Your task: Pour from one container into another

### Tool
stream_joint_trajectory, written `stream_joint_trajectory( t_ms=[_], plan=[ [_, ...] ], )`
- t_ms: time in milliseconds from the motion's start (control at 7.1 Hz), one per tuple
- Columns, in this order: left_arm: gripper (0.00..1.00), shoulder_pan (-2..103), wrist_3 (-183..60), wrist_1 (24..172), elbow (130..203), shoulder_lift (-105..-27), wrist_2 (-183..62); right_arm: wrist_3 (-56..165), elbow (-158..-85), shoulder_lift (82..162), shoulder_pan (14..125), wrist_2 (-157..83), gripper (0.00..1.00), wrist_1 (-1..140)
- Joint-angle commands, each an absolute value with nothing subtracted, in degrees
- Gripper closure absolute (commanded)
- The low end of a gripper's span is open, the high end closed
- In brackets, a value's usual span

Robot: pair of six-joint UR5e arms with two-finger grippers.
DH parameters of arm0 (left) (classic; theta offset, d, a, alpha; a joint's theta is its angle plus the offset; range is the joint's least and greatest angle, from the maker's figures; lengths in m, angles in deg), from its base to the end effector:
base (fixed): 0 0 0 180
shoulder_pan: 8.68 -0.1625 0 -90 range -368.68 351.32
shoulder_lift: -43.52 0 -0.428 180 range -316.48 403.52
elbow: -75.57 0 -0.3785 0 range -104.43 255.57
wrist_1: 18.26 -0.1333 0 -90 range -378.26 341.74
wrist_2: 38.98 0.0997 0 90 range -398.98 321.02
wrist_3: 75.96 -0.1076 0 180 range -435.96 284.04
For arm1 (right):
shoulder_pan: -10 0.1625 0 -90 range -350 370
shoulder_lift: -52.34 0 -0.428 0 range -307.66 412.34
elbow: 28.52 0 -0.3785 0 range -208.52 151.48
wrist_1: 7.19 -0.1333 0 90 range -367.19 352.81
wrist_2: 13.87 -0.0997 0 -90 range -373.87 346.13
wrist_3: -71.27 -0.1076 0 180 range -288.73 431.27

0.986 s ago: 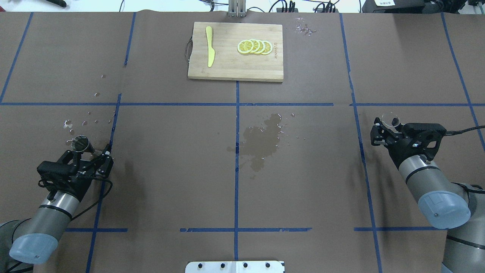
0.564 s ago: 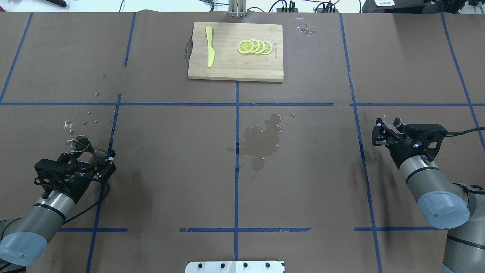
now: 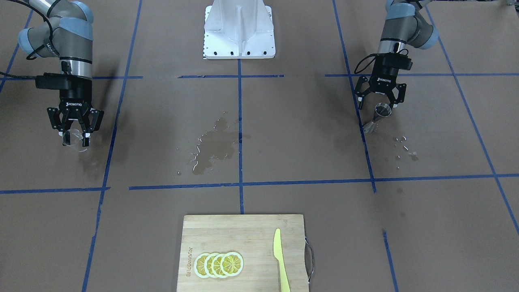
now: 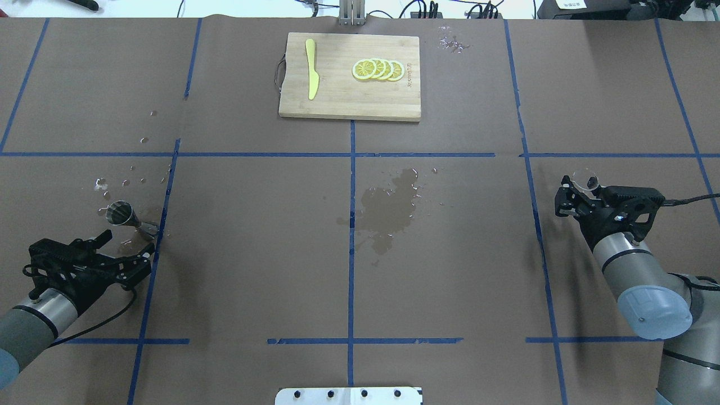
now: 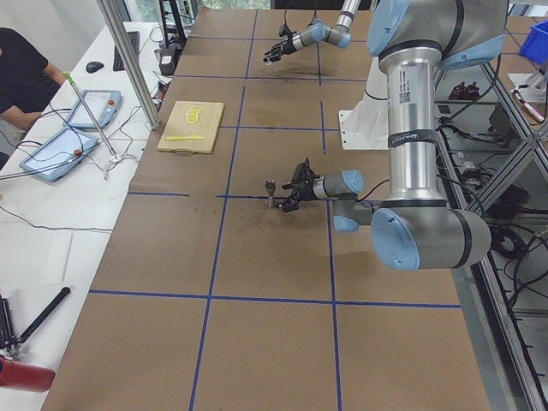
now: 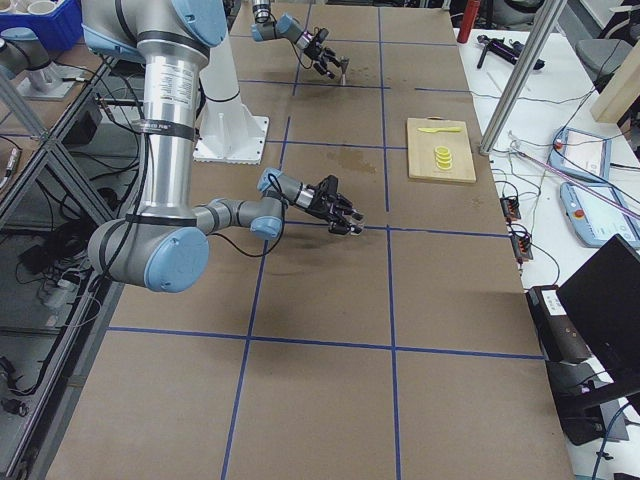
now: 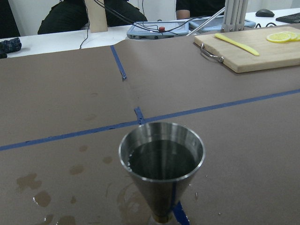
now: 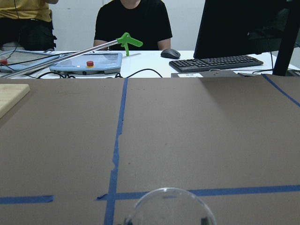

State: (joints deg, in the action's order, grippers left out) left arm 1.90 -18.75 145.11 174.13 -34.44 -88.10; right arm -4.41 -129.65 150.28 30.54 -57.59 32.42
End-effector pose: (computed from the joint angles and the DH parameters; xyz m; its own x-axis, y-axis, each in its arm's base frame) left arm 0.3550 -0.2736 0.5384 0.6865 0.2883 -0.6675 0.4415 0.5641 0.6977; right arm -0.3359 -0.3513 0.5293 0.7334 0.0922 0.6736 -0.6251 0.4809 0.6148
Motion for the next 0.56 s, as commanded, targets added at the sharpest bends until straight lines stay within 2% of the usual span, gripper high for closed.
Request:
stream_joint_trajectory(
  t_ms=[0, 423],
  plan=[
    [0.0, 2.0, -18.8, 145.0, 179.5, -30.4, -94.7, -6.4, -128.8, 150.3, 29.6, -56.0, 1.0, 32.4],
    [0.0, 2.1, -18.8, 145.0, 182.9, -27.8, -100.7, -8.0, -127.6, 150.3, 25.9, -53.3, 1.0, 32.4]
  ],
)
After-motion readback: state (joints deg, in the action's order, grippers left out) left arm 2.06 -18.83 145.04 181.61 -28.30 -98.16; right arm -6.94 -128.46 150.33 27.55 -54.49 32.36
